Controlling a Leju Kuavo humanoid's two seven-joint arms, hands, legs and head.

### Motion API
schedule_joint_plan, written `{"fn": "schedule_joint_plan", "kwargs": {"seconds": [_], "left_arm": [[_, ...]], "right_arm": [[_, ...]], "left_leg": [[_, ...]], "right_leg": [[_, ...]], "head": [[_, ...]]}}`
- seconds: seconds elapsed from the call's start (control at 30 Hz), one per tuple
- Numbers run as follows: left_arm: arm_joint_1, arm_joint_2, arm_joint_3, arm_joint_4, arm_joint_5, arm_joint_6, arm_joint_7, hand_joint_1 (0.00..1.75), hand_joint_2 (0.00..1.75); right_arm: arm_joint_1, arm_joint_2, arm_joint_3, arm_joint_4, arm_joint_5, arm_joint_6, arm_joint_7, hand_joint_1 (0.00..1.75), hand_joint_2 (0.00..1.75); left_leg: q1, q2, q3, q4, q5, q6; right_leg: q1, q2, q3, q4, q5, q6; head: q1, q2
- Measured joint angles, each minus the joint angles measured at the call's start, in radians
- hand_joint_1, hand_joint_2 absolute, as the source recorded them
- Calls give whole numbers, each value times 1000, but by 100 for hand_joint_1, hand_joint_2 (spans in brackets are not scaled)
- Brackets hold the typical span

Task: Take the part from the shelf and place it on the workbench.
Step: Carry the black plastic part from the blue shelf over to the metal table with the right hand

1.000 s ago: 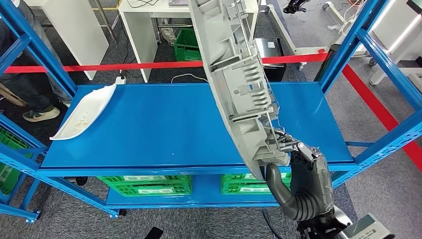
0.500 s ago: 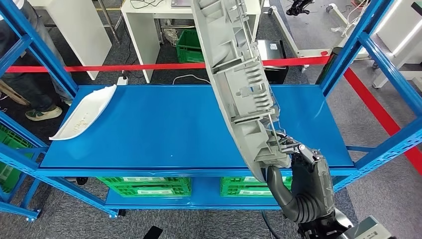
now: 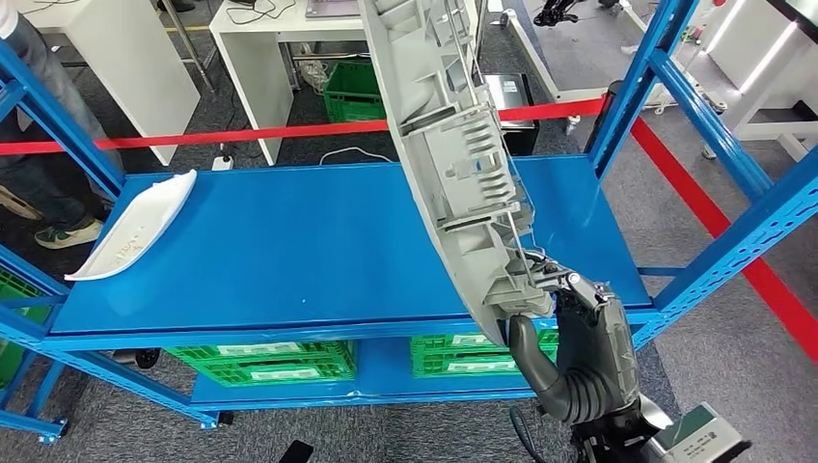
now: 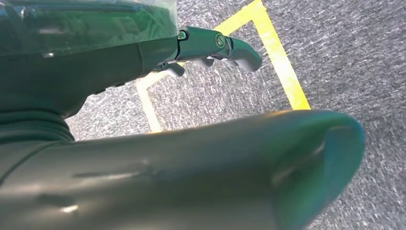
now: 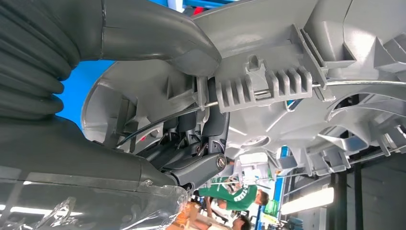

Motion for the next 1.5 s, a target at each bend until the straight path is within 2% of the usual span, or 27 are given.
{"fn": "schedule_joint_plan", "kwargs": {"seconds": [0.13,0.2,0.27,0.3,0.33,0.4,0.47,0.5,0.53,0.63,0.67,0.73,0.8,0.83,0.87,0.9,0.97,1.03,1.07,1.13,1.17,1.23,1.3,1.33,1.4,1.43,1.5], "left_arm": [[0,-1,0,0,-2,0,1,0,175],[-2,-2,0,1,-4,1,3,0,175],[-3,-3,0,1,-6,2,7,0,175],[-2,-3,0,1,-7,3,9,0,175],[-2,-4,0,1,-7,3,11,0,175],[-2,-6,0,1,-9,5,12,0,175],[-2,-8,0,1,-10,9,12,0,175],[-3,-9,0,1,-11,10,12,0,175],[-2,-10,-1,1,-12,12,12,0,175],[-1,-13,-1,1,-18,16,11,0,175],[-1,-13,-1,1,-18,17,12,0,175],[0,-13,-2,1,-19,18,12,0,175],[-1,-13,-2,1,-19,19,12,0,175],[-1,-13,-2,0,-19,19,12,0,175],[-1,-13,-2,0,-19,20,12,0,175],[-1,-13,-2,0,-19,20,12,0,175],[-4,-13,-2,0,-19,21,12,0,175],[-9,-12,-2,0,-20,21,13,0,175],[-10,-12,-2,0,-20,21,14,0,175],[-10,-12,-2,-1,-21,19,19,0,175],[-10,-12,-3,-1,-21,18,21,0,175],[-12,-12,-3,-2,-21,18,24,0,175],[-12,-12,-3,-3,-21,19,25,0,175],[-12,-12,-3,-4,-21,19,25,0,175],[-11,-12,-3,-4,-21,19,25,0,175],[-10,-12,-3,-5,-21,20,25,0,175],[-10,-12,-3,-6,-22,20,25,0,175]], "right_arm": [[0,0,-1,0,-1,-1,3,175,175],[-1,-2,-2,0,-2,-3,6,175,175],[0,-4,-2,0,-3,-4,9,175,175],[1,-5,-2,0,-3,-4,10,175,175],[1,-6,-2,0,-3,-5,12,175,175],[1,-9,-3,0,-1,-7,16,175,175],[0,-10,-4,-1,1,-7,20,175,175],[1,-11,-4,-2,2,-7,21,175,175],[0,-12,-5,-3,2,-7,21,175,175],[0,-15,-8,-5,2,-9,23,175,175],[0,-15,-8,-5,2,-10,24,175,175],[-1,-16,-10,-5,2,-11,25,175,175],[-1,-16,-10,-5,0,-12,27,175,175],[-1,-17,-11,-5,-1,-12,28,175,175],[-1,-17,-13,-5,-3,-12,29,175,175],[-1,-17,-15,-5,-5,-13,30,175,175],[-2,-18,-21,-5,-9,-13,34,175,175],[-3,-19,-28,-5,-14,-14,37,175,175],[-4,-19,-31,-5,-16,-14,39,175,175],[-6,-22,-35,-5,-19,-14,40,175,175],[-6,-24,-37,-5,-20,-14,40,175,175],[-7,-29,-41,-5,-22,-14,40,175,175],[-7,-33,-43,-4,-24,-13,40,175,175],[-7,-34,-43,-4,-25,-13,40,175,175],[-6,-37,-45,-3,-25,-13,40,175,175],[-6,-39,-45,-3,-26,-13,40,175,175],[-6,-40,-47,-3,-27,-13,40,175,175]], "left_leg": [[-2,3,10,-42,14,13],[5,7,4,-57,27,19],[5,8,-12,-56,38,24],[5,8,-20,-55,42,23],[5,9,-28,-53,47,22],[7,10,-45,-46,55,18],[8,9,-60,-35,62,11],[7,9,-67,-31,66,6],[7,9,-71,-28,71,-1],[9,8,-82,-26,81,-21],[10,8,-88,-14,63,-27],[13,8,-112,63,-16,-36],[14,8,-136,184,-95,-41],[15,8,-135,224,-108,-42],[15,8,-121,233,-101,-41],[15,8,-90,204,-79,-39],[12,7,2,77,-41,-27],[6,6,65,-27,-41,-16],[3,6,73,-46,-46,-12],[2,8,65,-57,-33,-1],[3,10,58,-60,-24,6],[7,14,41,-64,-3,19],[5,14,16,-61,14,24],[5,14,3,-59,22,24],[4,14,-24,-53,38,22],[5,14,-38,-48,45,19],[4,14,-61,-35,54,11]], "right_leg": [[-3,-1,-11,3,3,22],[-4,-1,-35,58,-48,33],[-9,-1,-78,175,-124,43],[-12,-1,-93,227,-148,48],[-14,-2,-95,251,-153,52],[-18,-2,-46,192,-114,56],[-19,-3,37,59,-72,54],[-17,-2,61,13,-61,48],[-15,-1,71,-10,-59,41],[-12,-1,55,-15,-41,16],[-14,-2,49,-17,-33,7],[-16,-5,34,-19,-16,-6],[-15,-6,15,-16,-2,-9],[-14,-7,4,-13,5,-9],[-13,-7,-9,-9,11,-9],[-12,-6,-21,-6,17,-7],[-10,-5,-40,1,29,-2],[-10,-6,-50,3,42,9],[-11,-6,-54,2,50,16],[-13,-6,-60,-1,60,29],[-13,-6,-66,7,47,34],[-15,-5,-92,74,-26,42],[-16,-5,-124,197,-110,47],[-16,-5,-130,245,-125,49],[-16,-5,-101,253,-90,49],[-16,-5,-63,209,-59,48],[-14,-4,26,77,-41,41]], "head": [[-1,0],[5,0],[12,0],[14,0],[15,0],[16,0],[18,0],[18,0],[18,0],[18,0],[16,0],[10,0],[4,0],[3,0],[2,0],[1,0],[-2,0],[-3,0],[-4,0],[-4,0],[-3,0],[5,0],[14,0],[16,0],[18,0],[18,0],[19,0]]}}
